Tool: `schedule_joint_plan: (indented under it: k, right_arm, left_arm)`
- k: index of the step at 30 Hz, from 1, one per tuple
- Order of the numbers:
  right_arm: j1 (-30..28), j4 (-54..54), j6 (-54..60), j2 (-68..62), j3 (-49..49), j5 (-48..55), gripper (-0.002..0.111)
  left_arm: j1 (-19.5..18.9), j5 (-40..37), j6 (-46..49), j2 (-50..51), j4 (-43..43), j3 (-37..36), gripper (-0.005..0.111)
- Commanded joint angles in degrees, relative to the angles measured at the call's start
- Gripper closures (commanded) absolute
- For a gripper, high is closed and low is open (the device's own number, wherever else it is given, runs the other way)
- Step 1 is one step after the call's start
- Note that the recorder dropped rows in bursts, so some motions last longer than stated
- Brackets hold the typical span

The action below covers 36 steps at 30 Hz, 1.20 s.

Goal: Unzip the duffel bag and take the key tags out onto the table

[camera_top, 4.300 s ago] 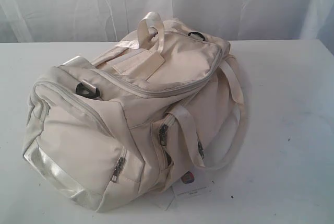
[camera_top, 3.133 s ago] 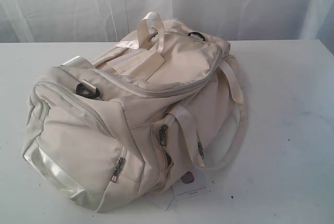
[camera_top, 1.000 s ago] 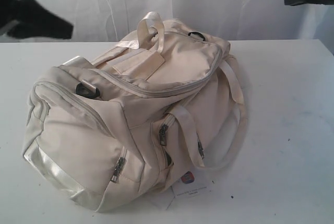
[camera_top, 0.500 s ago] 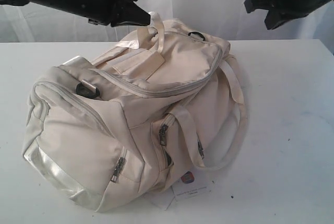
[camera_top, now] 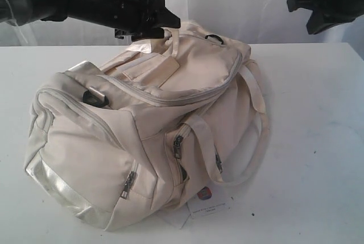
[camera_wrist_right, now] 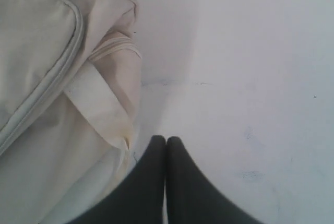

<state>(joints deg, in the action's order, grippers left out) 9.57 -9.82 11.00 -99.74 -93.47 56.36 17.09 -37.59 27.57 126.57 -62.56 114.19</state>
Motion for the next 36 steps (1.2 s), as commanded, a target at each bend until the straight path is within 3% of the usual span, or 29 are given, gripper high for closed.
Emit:
schedule_joint_plan:
  k: [1, 4, 10, 11, 13, 16, 25, 26, 28, 29, 30, 31, 32, 34, 36]
  right_arm:
    - [-0.46, -1.06, 1.74, 0.22, -0.38, -0.3, 0.108]
    - [-0.46, -1.17, 1.74, 0.22, -0.38, -0.3, 0.108]
    - [-0.46, -2.13, 1.74, 0.22, -0.38, -0.13, 0.108]
    - [-0.46, -2.39, 1.74, 0.22, -0.38, 0.15, 0.108]
    - [-0.46, -2.39, 1.74, 0.22, -0.38, 0.32, 0.108]
    - [-0.46, -2.52, 1.74, 0.22, -0.38, 0.52, 0.108]
    - [-0.46, -9.68, 5.11, 0.22, -0.38, 2.83, 0.108]
    - [-0.46, -10.26, 5.44, 0.22, -0.38, 3.08, 0.108]
    - [-0.46, -11.63, 5.99, 0.22, -0.38, 4.12, 0.108]
    - [-0.46, -12.08, 6.81, 0.22, -0.38, 4.5, 0.108]
    - [-0.46, -12.37, 7.03, 0.22, -0.38, 4.8, 0.108]
    - [-0.46, -12.78, 7.03, 0.34, -0.38, 4.8, 0.108]
    - [-0.46, -13.11, 7.03, 0.34, -0.38, 4.8, 0.108]
    - [-0.46, -13.11, 7.03, 0.34, -0.38, 4.8, 0.108]
    - [-0.46, -13.25, 7.03, 0.34, -0.38, 4.8, 0.108]
  left_arm:
    - [0.19, -10.69, 2.63, -1.3, -0.42, 1.31, 0.035]
    - [0.19, -18.41, 4.0, -3.4, 3.96, 3.79, 0.054]
    - [0.31, -25.91, -0.22, -11.13, 17.37, 4.83, 0.107]
    - [0.77, -27.57, -0.11, -12.68, 19.47, 4.83, 0.107]
    - [2.02, -32.14, -0.11, -15.34, 23.99, 4.83, 0.107]
    - [5.94, -32.37, -0.61, -19.07, 32.76, 3.7, 0.107]
    - [20.42, -31.87, 0.79, -21.62, 46.57, -9.47, 0.105]
    - [21.04, -31.05, 1.05, -21.53, 46.72, -10.2, 0.101]
    - [22.17, -30.0, 1.19, -21.3, 46.83, -10.76, 0.08]
    - [22.23, -29.35, 1.19, -21.3, 46.95, -10.76, 0.057]
    - [22.23, -29.08, 0.84, -21.3, 46.95, -10.76, 0.047]
    - [22.23, -27.68, 0.47, -21.3, 47.52, -10.76, 0.025]
    - [22.23, -27.04, 0.47, -21.3, 48.87, -10.76, 0.017]
    - [22.23, -27.53, 0.47, -21.01, 52.09, -10.76, 0.019]
    - [22.28, -31.88, 0.06, -19.53, 53.52, -10.87, 0.035]
